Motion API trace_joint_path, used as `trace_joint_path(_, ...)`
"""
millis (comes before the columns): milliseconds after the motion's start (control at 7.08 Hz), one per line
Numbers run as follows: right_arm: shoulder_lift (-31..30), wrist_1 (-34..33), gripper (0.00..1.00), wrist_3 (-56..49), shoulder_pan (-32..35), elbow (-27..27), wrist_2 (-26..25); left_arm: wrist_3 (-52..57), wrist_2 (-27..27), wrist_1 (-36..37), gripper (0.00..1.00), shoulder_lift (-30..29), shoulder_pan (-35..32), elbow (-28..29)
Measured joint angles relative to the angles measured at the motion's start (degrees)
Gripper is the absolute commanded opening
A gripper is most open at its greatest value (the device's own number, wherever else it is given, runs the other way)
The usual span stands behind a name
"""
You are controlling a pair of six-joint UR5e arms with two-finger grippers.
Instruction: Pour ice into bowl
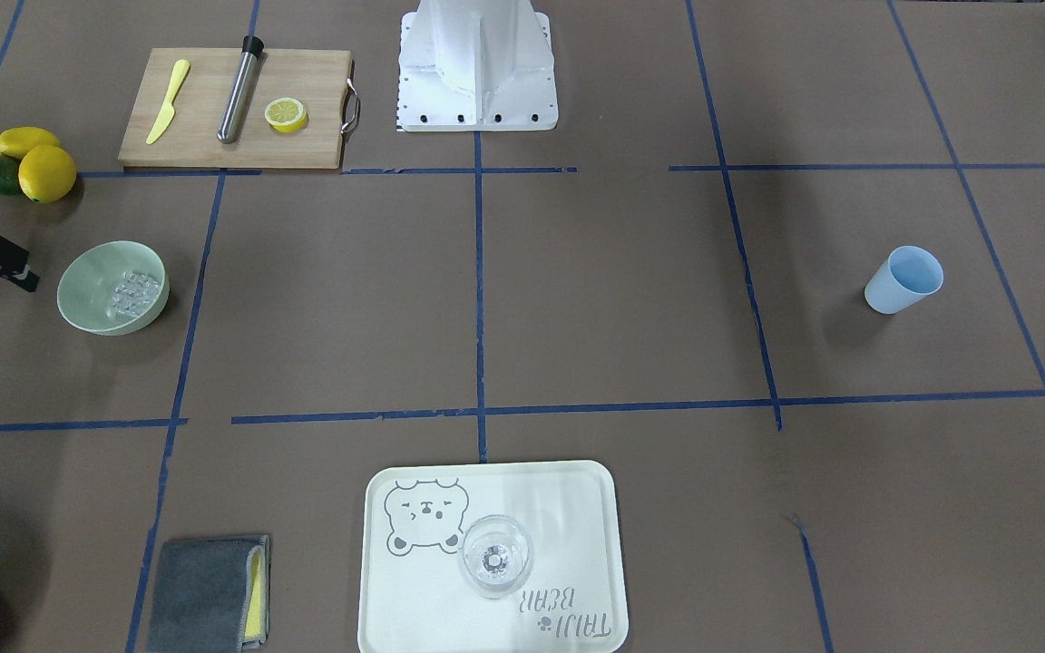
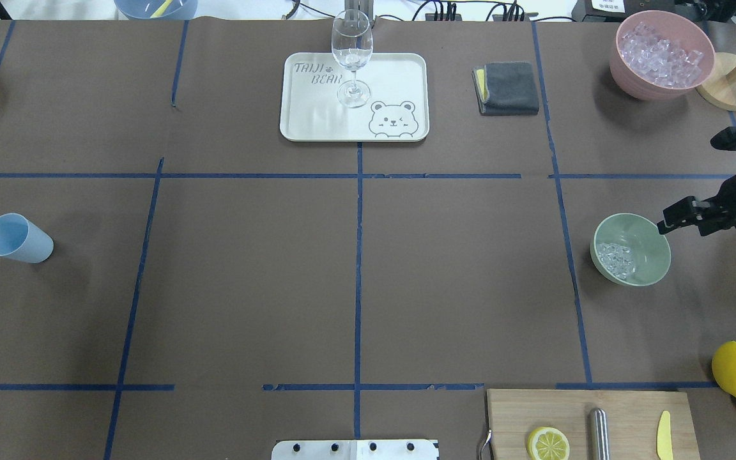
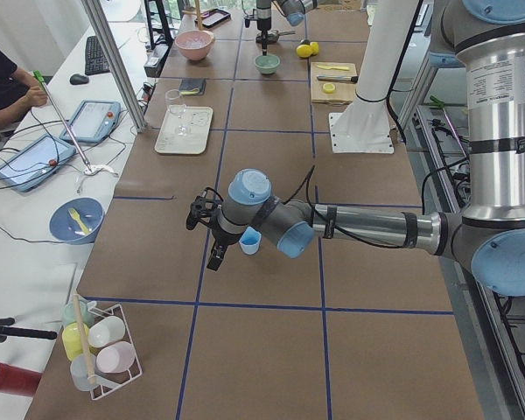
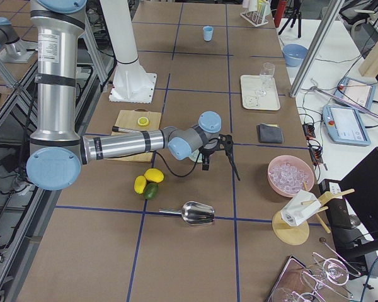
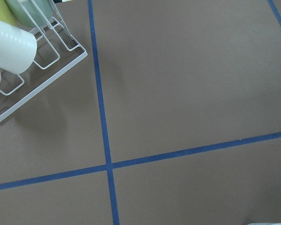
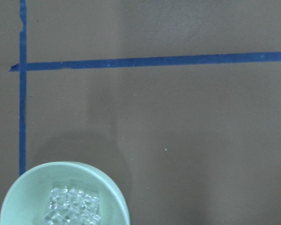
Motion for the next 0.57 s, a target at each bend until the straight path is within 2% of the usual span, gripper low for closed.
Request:
trace_joint_path(141,-0.2,-3.5,1.0,-6.7,4.4,-0.5,0.6,3.8,-0.3,1.3,1.0,0.2,-0.9,1.2)
trace_joint_path(283,0.4,-10.2,1.0,-16.2,9.2,-0.7,0.6,5.7,-1.3,5.6,1.0,-0.9,-3.3,2.2)
trace_joint_path(565,3.0,-22.1,1.0,-30.8,15.7,-0.9,0.2,10.3,-5.3,20.9,1.0,-6.2,-8.8,2.5)
